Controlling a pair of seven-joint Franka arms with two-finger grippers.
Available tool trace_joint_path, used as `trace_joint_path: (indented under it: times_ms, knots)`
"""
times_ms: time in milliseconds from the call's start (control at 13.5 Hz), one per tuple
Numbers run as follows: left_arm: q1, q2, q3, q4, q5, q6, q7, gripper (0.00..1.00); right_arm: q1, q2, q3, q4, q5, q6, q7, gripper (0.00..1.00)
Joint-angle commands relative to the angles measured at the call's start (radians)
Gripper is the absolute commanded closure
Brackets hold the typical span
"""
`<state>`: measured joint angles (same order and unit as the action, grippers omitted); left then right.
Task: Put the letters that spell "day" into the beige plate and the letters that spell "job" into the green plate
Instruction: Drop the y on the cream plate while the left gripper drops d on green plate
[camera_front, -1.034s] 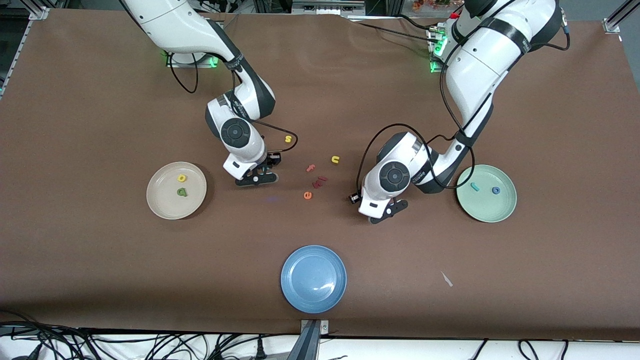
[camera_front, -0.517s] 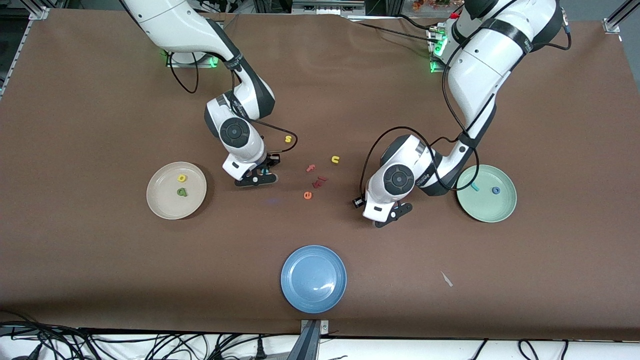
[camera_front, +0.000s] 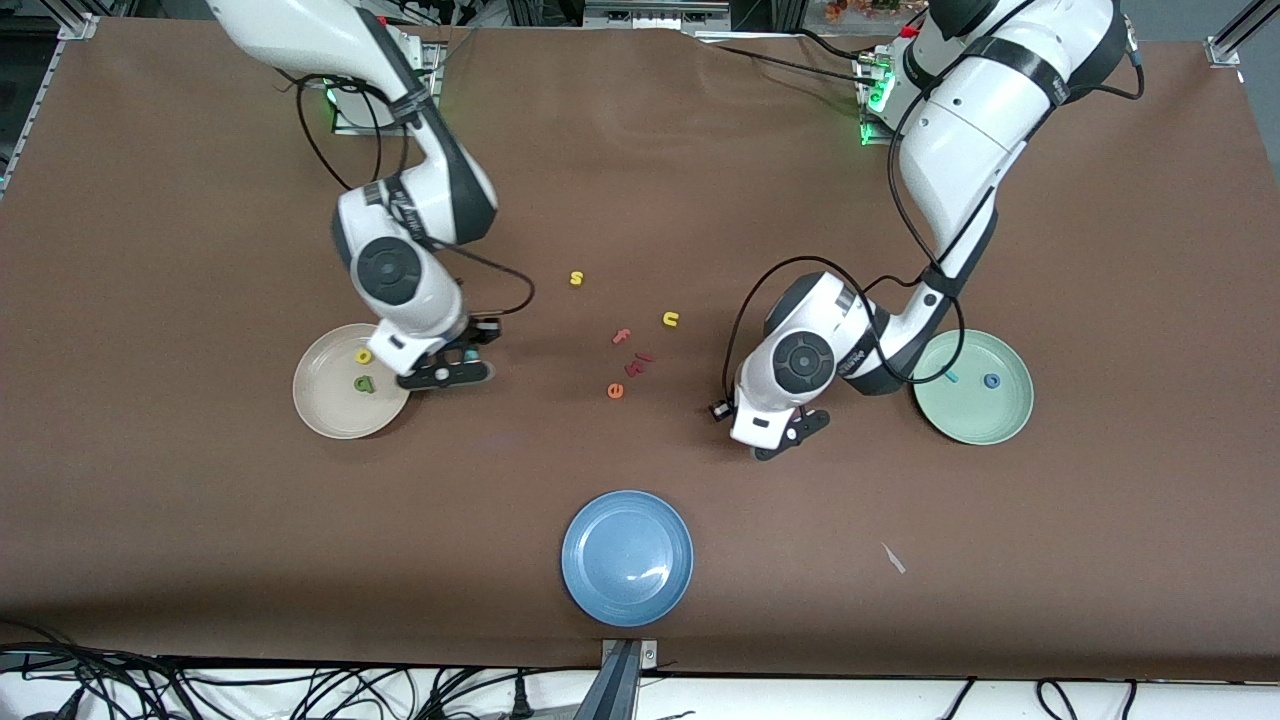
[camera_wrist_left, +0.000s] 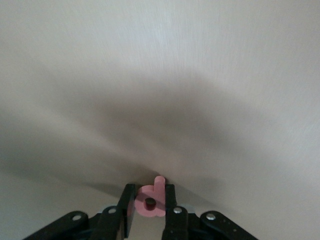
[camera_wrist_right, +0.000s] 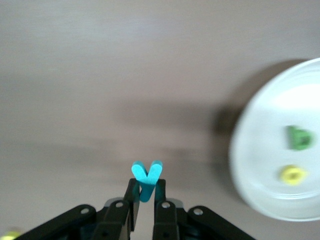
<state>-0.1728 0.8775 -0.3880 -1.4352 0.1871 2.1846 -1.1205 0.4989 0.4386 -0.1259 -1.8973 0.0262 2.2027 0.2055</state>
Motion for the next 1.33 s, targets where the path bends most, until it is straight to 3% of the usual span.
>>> trace_joint_path:
  times_ms: [0,221,443,517,664,812,960,1034,1107,1181,1255]
  knots:
    - [0.106,-0.116,-0.037,-0.001,0.005,-0.159,0.065,0.94,-0.006,-0.003,-0.116,-0.008,0.000,-0.021,-0.186,0.91]
    - [0.309,-0.198,-0.120,-0.014,0.003,-0.369,0.262,0.94,-0.084,0.041,-0.162,-0.006,-0.002,0.003,-0.312,0.91]
    - [0.456,-0.209,-0.126,-0.028,0.017,-0.514,0.502,0.94,-0.187,0.115,-0.156,-0.005,0.009,0.093,-0.406,0.90]
    - [0.501,-0.207,-0.126,-0.053,0.025,-0.514,0.557,0.94,-0.184,0.139,-0.155,-0.005,0.018,0.110,-0.403,0.84]
    - [0.571,-0.193,-0.124,-0.092,0.076,-0.506,0.661,0.94,-0.184,0.135,-0.155,-0.003,0.031,0.112,-0.403,0.00]
    - [0.633,-0.175,-0.123,-0.129,0.104,-0.493,0.714,0.94,-0.175,0.092,-0.153,0.009,0.031,0.071,-0.399,0.00]
    - [0.674,-0.158,-0.123,-0.137,0.104,-0.450,0.752,0.92,-0.166,0.080,-0.152,0.094,0.031,-0.065,-0.374,0.00]
    - [0.674,-0.146,-0.121,-0.143,0.106,-0.437,0.751,0.82,-0.160,0.080,-0.152,0.159,0.031,-0.149,-0.359,0.00]
    - [0.674,-0.143,-0.121,-0.142,0.104,-0.424,0.751,0.61,-0.145,0.080,-0.152,0.223,0.031,-0.237,-0.345,0.00]
    - [0.673,-0.146,-0.121,-0.133,0.104,-0.417,0.751,0.24,-0.131,0.080,-0.152,0.286,0.035,-0.315,-0.322,0.00]
    - [0.673,-0.153,-0.123,-0.119,0.104,-0.417,0.751,0.01,-0.119,0.080,-0.152,0.341,0.035,-0.378,-0.305,0.00]
